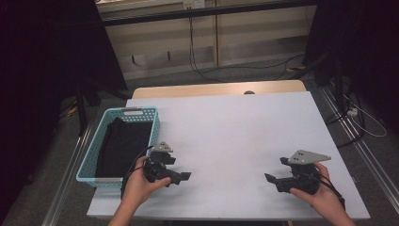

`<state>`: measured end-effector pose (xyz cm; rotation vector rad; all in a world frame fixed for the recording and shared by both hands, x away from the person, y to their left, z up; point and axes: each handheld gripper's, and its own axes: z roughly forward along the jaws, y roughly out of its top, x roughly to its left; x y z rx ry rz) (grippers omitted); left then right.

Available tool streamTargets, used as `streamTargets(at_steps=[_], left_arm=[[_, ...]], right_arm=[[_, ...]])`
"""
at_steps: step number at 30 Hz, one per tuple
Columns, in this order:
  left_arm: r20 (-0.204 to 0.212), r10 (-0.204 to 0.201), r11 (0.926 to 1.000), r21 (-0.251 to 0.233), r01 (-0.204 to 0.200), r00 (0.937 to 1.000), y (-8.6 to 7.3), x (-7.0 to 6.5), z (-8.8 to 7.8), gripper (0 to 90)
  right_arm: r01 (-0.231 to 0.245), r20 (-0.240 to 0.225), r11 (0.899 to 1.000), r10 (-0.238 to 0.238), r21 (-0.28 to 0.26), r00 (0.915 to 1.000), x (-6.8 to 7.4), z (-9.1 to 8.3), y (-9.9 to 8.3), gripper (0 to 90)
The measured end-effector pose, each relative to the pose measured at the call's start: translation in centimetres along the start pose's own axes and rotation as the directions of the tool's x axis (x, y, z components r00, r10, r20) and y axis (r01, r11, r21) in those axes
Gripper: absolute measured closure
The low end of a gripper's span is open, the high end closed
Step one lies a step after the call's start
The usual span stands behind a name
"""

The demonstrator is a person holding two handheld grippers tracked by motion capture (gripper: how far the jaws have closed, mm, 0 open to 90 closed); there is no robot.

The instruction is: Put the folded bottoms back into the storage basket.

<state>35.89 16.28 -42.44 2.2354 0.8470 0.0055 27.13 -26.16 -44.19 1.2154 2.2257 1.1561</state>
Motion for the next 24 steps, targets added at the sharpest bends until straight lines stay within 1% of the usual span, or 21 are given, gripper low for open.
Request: streamTargets(at_steps=[3, 6, 8, 9, 13, 15, 17, 24], left_arm=[[0.001, 0.009, 1.0000, -0.004, -0.009, 1.0000, -0.1, -0.1, -0.2, 9.6], [0.013, 0.009, 0.9998, -0.016, -0.009, 0.9999, -0.4, 0.1, -0.3, 9.5], [0.022, 0.008, 0.9995, -0.032, -0.007, 0.9997, -0.6, 0.1, -0.4, 9.4], [0.023, 0.015, 0.9992, -0.039, -0.014, 0.9996, -0.7, 0.1, -0.5, 9.4], [0.024, 0.024, 0.9988, -0.042, -0.023, 0.9994, -0.8, -0.1, -0.7, 9.3], [0.016, 0.032, 0.9986, -0.042, -0.031, 0.9994, -0.9, -0.1, -0.8, 9.2], [0.020, 0.027, 0.9987, -0.043, -0.027, 0.9994, -1.0, -0.1, -0.9, 9.1], [0.023, 0.037, 0.9980, -0.051, -0.036, 0.9990, -1.3, -0.2, -1.2, 8.5]], right_arm=[[0.000, 0.001, 1.000, 0.000, -0.001, 1.0000, 0.0, -0.1, -0.1, 16.3], [0.002, 0.005, 1.000, -0.002, -0.003, 1.0000, 0.0, -0.3, -0.1, 16.3], [0.004, 0.008, 1.000, -0.004, -0.004, 1.0000, 0.0, -0.3, -0.3, 16.3], [0.003, 0.007, 1.000, -0.003, -0.002, 1.0000, 0.0, -0.4, -0.3, 16.3], [0.006, 0.004, 1.000, -0.006, -0.003, 1.0000, 0.1, -0.4, -0.4, 16.2], [0.005, 0.004, 1.000, -0.005, -0.001, 1.0000, 0.1, -0.4, -0.4, 16.2], [0.011, 0.006, 1.000, -0.011, 0.001, 0.9999, 0.1, -0.4, -0.5, 16.2], [0.015, 0.012, 1.000, -0.015, 0.003, 0.9998, 0.1, -0.7, -0.6, 16.0]])
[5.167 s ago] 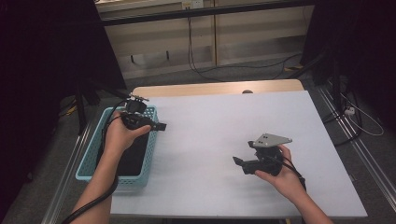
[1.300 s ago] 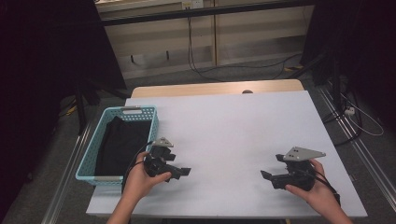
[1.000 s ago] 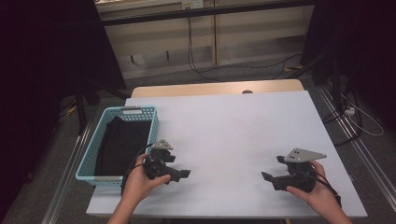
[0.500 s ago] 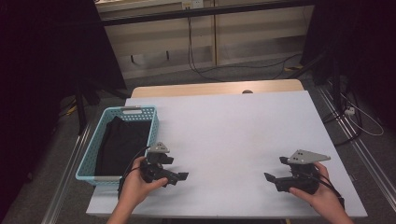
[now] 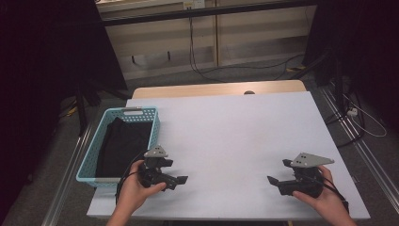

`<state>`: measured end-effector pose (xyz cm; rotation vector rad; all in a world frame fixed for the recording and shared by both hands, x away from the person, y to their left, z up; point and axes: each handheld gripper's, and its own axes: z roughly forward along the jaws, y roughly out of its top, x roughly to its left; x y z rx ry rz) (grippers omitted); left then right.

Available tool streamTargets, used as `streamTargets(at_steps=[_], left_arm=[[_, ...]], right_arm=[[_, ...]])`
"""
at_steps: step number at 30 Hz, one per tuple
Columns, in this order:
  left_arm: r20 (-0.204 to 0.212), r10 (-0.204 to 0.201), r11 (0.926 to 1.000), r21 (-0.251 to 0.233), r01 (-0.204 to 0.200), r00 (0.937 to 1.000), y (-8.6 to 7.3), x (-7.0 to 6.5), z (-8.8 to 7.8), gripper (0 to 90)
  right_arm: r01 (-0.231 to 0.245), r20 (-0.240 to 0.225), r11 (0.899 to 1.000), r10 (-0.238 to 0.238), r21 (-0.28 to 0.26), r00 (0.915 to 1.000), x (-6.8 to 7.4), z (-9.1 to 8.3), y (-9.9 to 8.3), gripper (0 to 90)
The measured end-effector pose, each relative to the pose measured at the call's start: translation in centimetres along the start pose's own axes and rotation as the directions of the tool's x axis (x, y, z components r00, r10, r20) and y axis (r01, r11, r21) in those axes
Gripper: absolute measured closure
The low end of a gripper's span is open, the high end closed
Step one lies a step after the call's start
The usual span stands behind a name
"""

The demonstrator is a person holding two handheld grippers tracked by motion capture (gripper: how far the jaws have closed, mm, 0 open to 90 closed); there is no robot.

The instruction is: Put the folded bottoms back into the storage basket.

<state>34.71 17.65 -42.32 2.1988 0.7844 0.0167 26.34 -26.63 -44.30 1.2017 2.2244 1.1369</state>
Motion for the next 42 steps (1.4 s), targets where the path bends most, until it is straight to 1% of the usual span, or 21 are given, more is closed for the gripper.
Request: streamTargets(at_steps=[1, 3, 5, 12, 23, 26, 27, 29, 31, 35, 38, 40, 42], left_arm=[[-0.001, 0.003, 1.0000, -0.002, -0.003, 1.0000, 0.0, 0.0, -0.1, 8.4], [0.000, -0.006, 0.9999, -0.008, 0.006, 1.0000, 0.0, 0.1, -0.1, 8.4], [0.004, -0.005, 1.0000, -0.005, 0.005, 1.0000, -0.1, 0.1, -0.1, 8.4], [0.007, 0.006, 0.9999, 0.009, -0.006, 1.0000, -0.1, -0.1, 0.1, 8.1], [0.013, 0.005, 1.0000, 0.003, -0.005, 0.9999, -0.3, 0.1, -0.1, 7.9], [0.004, 0.009, 1.0000, 0.004, -0.009, 1.0000, -0.3, 0.1, -0.2, 7.8], [0.004, 0.013, 0.9999, 0.000, -0.013, 0.9999, -0.3, 0.1, -0.3, 7.9], [0.012, 0.007, 0.9999, -0.009, -0.006, 0.9999, -0.4, 0.1, -0.3, 7.9], [0.008, 0.012, 0.9999, -0.001, -0.012, 0.9999, -0.4, 0.1, -0.2, 7.9], [0.014, 0.016, 0.9998, 0.009, -0.016, 0.9998, -0.4, 0.0, 0.0, 7.8], [0.013, 0.012, 0.9999, -0.002, -0.012, 0.9998, -0.3, 0.0, -0.1, 7.8], [0.023, 0.011, 0.9999, -0.002, -0.011, 0.9997, -0.3, 0.1, -0.1, 7.8], [0.020, 0.014, 0.9999, 0.001, -0.014, 0.9997, -0.2, 0.1, 0.0, 7.8]], right_arm=[[0.000, 0.000, 1.000, 0.000, 0.001, 1.0000, 0.0, 0.0, 0.0, 16.0], [0.003, 0.002, 1.000, -0.003, 0.005, 1.0000, 0.0, -0.1, -0.1, 16.0], [0.003, 0.003, 1.000, -0.003, 0.000, 1.0000, 0.0, -0.1, -0.1, 16.0], [-0.008, 0.005, 1.000, 0.008, -0.007, 1.0000, -0.3, -0.3, -0.2, 16.0], [-0.028, 0.014, 1.000, 0.028, -0.012, 0.9995, -0.9, -0.7, -0.6, 15.9], [-0.025, 0.012, 1.000, 0.025, -0.010, 0.9996, -1.0, -0.7, -0.6, 15.9], [-0.025, 0.011, 1.000, 0.025, -0.009, 0.9996, -1.0, -0.7, -0.6, 15.9], [-0.024, 0.012, 1.000, 0.024, -0.009, 0.9996, -1.0, -0.7, -0.6, 15.9], [-0.024, 0.015, 1.000, 0.024, -0.008, 0.9996, -1.0, -0.8, -0.7, 15.9], [-0.024, 0.015, 1.000, 0.024, -0.011, 0.9996, -0.9, -0.8, -0.6, 15.9], [-0.018, 0.012, 1.000, 0.018, -0.010, 0.9998, -0.8, -0.8, -0.6, 15.9], [-0.020, 0.011, 1.000, 0.020, -0.010, 0.9997, -0.8, -0.8, -0.7, 15.9], [-0.021, 0.011, 1.000, 0.021, -0.009, 0.9997, -0.9, -0.8, -0.8, 15.9]])
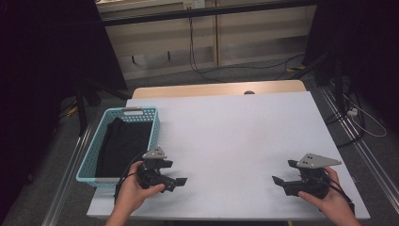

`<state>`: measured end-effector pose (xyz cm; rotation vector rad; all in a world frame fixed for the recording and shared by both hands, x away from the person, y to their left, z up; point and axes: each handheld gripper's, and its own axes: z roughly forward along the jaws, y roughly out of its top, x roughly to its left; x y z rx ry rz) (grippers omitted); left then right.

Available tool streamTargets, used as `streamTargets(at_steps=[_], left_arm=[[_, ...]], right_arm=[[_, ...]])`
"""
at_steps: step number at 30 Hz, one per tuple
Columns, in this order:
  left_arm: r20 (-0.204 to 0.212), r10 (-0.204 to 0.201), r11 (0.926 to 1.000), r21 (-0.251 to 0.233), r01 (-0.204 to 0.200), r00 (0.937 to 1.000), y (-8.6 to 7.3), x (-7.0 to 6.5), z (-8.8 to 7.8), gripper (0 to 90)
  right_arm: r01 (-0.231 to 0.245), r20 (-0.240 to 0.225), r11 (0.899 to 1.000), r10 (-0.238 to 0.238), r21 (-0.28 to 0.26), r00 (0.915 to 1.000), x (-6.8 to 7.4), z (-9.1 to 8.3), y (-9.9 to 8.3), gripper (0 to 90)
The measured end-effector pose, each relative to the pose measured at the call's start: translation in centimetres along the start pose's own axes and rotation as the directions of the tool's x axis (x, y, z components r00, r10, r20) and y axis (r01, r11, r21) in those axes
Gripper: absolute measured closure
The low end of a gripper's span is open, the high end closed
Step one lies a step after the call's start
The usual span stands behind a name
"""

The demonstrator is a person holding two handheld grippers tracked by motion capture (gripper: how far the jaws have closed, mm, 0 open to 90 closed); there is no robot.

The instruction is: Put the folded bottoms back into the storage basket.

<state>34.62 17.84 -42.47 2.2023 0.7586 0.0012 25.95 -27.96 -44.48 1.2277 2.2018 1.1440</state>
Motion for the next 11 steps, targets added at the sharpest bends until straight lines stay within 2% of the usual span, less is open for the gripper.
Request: streamTargets(at_steps=[11], left_arm=[[0.007, 0.000, 1.0000, -0.004, 0.000, 1.0000, 0.07, 0.02, 0.04, 7.6]], right_arm=[[-0.004, 0.002, 1.000, 0.004, 0.006, 1.0000, -0.16, 0.03, -0.18, 15.9]])
